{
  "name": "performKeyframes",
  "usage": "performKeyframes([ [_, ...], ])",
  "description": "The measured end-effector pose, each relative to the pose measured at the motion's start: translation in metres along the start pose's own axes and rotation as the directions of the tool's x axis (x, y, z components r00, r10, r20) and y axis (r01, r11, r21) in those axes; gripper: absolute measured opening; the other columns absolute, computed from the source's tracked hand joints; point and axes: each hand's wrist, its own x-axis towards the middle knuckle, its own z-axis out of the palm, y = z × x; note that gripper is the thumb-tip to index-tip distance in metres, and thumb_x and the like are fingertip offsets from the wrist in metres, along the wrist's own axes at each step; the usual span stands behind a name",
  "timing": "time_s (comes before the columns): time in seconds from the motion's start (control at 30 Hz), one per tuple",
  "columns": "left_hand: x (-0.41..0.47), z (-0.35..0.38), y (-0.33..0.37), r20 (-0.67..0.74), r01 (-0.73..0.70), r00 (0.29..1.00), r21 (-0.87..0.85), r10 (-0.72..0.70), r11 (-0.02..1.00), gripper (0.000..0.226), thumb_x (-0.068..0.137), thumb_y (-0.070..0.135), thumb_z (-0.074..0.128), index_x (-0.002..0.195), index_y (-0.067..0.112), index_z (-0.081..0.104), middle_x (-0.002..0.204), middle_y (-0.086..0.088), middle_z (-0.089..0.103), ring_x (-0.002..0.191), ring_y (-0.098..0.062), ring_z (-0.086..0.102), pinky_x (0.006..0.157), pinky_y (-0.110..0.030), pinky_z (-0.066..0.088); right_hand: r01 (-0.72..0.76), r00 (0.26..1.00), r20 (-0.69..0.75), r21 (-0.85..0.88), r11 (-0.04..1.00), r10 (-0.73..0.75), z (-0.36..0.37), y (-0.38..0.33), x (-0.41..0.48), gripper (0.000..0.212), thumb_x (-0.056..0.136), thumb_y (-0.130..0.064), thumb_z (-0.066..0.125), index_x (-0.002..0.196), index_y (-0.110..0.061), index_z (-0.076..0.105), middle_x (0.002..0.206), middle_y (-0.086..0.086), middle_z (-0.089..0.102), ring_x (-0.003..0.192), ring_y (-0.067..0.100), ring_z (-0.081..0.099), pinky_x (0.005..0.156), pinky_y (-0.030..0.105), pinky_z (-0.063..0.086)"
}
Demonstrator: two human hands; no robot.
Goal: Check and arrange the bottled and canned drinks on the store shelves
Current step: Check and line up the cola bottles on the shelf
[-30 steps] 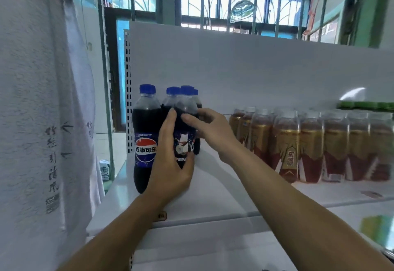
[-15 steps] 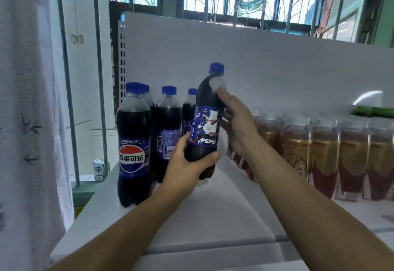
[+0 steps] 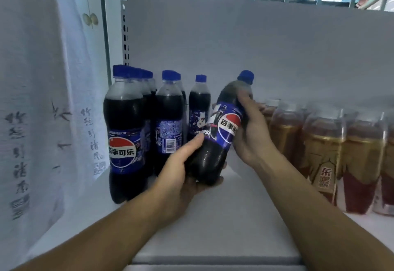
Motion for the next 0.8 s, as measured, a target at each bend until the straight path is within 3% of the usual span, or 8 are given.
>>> performKeyframes([
  [0.07,-0.002,-0.001,0.002,0.045,0.088,0.995,-0.058,-0.086,0.994,0.06,0.07,0.051,0.065,0.116,0.012,0.071,0.107,-0.015,0.075,0.084,-0.028,0.074,0.055,-0.029,0.057,-0.071,0.997,0.018,0.08,0.994,0.07,-0.003,0.0,-0.004,0.048,0.088,-0.036,0.067,0.129,-0.013,0.058,0.099,0.007,0.074,0.086,0.02,0.072,0.086,0.039,0.058],
  [0.23,-0.002,0.001,-0.002,0.008,-0.022,1.0,0.031,0.022,0.999,0.052,0.07,0.044,0.069,0.113,0.014,0.072,0.108,-0.012,0.075,0.091,-0.024,0.072,0.077,-0.041,0.062,0.064,0.996,-0.056,-0.072,0.995,-0.068,-0.003,-0.002,-0.008,0.074,0.074,-0.039,0.074,0.141,-0.018,0.049,0.122,0.011,0.068,0.106,0.028,0.07,0.096,0.047,0.056],
  [0.33,-0.005,0.003,-0.004,0.024,-0.051,0.999,0.086,0.049,0.995,0.053,0.069,0.041,0.07,0.114,0.013,0.069,0.114,-0.017,0.072,0.093,-0.026,0.069,0.072,-0.038,0.062,0.098,0.99,-0.096,-0.094,0.991,-0.107,0.0,-0.004,-0.011,0.078,0.071,-0.041,0.075,0.142,-0.021,0.048,0.122,0.009,0.068,0.102,0.026,0.071,0.087,0.042,0.059],
  [0.47,-0.005,-0.001,0.001,0.054,0.056,0.997,0.022,-0.057,0.998,0.056,0.073,0.051,0.06,0.108,0.009,0.074,0.104,-0.02,0.075,0.081,-0.03,0.074,0.061,-0.032,0.06,-0.021,0.999,-0.032,0.088,0.996,0.024,0.0,-0.004,-0.012,0.044,0.092,-0.032,0.065,0.13,-0.012,0.056,0.102,0.009,0.072,0.086,0.021,0.072,0.082,0.039,0.061],
  [0.53,-0.005,0.0,0.001,0.048,0.053,0.997,0.034,-0.054,0.998,0.055,0.076,0.052,0.059,0.108,0.009,0.074,0.106,-0.019,0.074,0.087,-0.031,0.074,0.071,-0.035,0.061,0.001,0.999,-0.038,0.026,1.0,0.0,0.0,-0.003,-0.012,0.045,0.095,-0.029,0.064,0.134,-0.009,0.053,0.107,0.011,0.069,0.091,0.023,0.071,0.089,0.042,0.059],
  [0.63,-0.003,0.0,-0.004,0.027,-0.072,0.997,0.135,0.069,0.988,0.049,0.073,0.048,0.07,0.111,0.017,0.073,0.107,-0.004,0.076,0.099,-0.021,0.071,0.088,-0.037,0.054,0.099,0.994,-0.037,-0.106,0.989,-0.104,0.0,-0.003,-0.012,0.059,0.085,-0.032,0.072,0.138,-0.015,0.052,0.116,0.008,0.069,0.1,0.024,0.071,0.093,0.045,0.058],
  [0.7,-0.003,0.001,-0.008,0.039,-0.115,0.993,0.215,0.109,0.97,0.05,0.071,0.047,0.075,0.112,0.02,0.071,0.103,-0.002,0.076,0.093,-0.019,0.069,0.082,-0.034,0.055,0.131,0.99,-0.035,-0.163,0.978,-0.138,0.001,-0.003,-0.012,0.063,0.081,-0.035,0.076,0.137,-0.019,0.052,0.119,0.007,0.069,0.104,0.024,0.072,0.094,0.046,0.058],
  [0.8,-0.006,0.001,-0.003,0.032,-0.023,0.999,0.133,0.019,0.991,0.05,0.076,0.052,0.063,0.106,0.013,0.076,0.103,-0.016,0.075,0.084,-0.029,0.072,0.065,-0.035,0.06,0.043,0.999,0.007,-0.007,0.999,-0.043,0.002,-0.003,-0.014,0.058,0.085,-0.035,0.069,0.135,-0.01,0.051,0.117,0.014,0.067,0.1,0.028,0.071,0.092,0.045,0.058],
])
